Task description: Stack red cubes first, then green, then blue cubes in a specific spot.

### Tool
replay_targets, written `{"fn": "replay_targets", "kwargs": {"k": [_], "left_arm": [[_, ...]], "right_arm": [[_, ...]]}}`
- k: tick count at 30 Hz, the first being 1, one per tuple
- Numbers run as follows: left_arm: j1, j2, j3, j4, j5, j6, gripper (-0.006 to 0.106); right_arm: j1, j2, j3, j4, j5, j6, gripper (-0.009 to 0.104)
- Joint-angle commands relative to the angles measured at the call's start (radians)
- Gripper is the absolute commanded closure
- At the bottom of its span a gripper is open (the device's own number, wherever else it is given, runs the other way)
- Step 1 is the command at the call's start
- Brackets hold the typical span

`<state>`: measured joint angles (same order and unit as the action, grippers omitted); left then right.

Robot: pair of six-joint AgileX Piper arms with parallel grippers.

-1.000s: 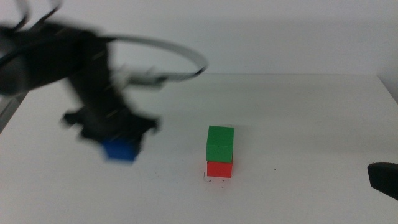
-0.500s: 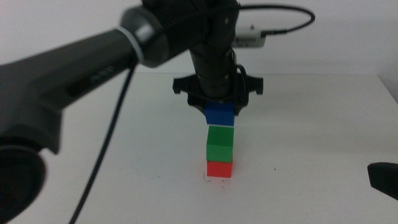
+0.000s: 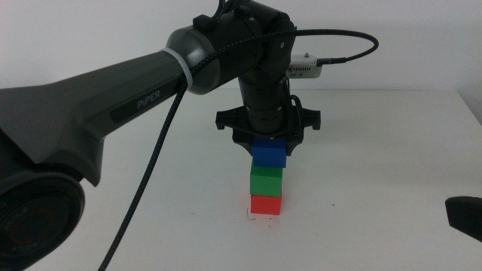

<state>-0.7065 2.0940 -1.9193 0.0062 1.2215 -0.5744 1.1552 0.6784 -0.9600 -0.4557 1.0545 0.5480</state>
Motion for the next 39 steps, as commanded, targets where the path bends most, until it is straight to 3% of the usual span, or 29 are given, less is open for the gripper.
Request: {"fn": "replay_targets", "kwargs": {"k": [1,10,20,39], "left_arm": [[-0.002,-0.003,-0.002,-0.014,0.000,-0.009,0.102],[-0.002,-0.129,0.075,0.015,0.000,-0.028,0.102],[-0.002,-0.093,0.083,0.030,0.000,-0.031,0.102],[-0.002,-0.066,0.083,-0.026,-0.015,-0.020,0.102]], "right_arm": [[0.004,-0.004,0.002,-0.008,-0.007,0.000,0.002],[0.004,-0.004,0.002,-0.008,-0.007,0.000,0.002],[0.004,-0.004,0.002,-0.008,-0.007,0.000,0.002],[0.004,-0.004,0.002,-0.008,-0.007,0.000,0.002]]}}
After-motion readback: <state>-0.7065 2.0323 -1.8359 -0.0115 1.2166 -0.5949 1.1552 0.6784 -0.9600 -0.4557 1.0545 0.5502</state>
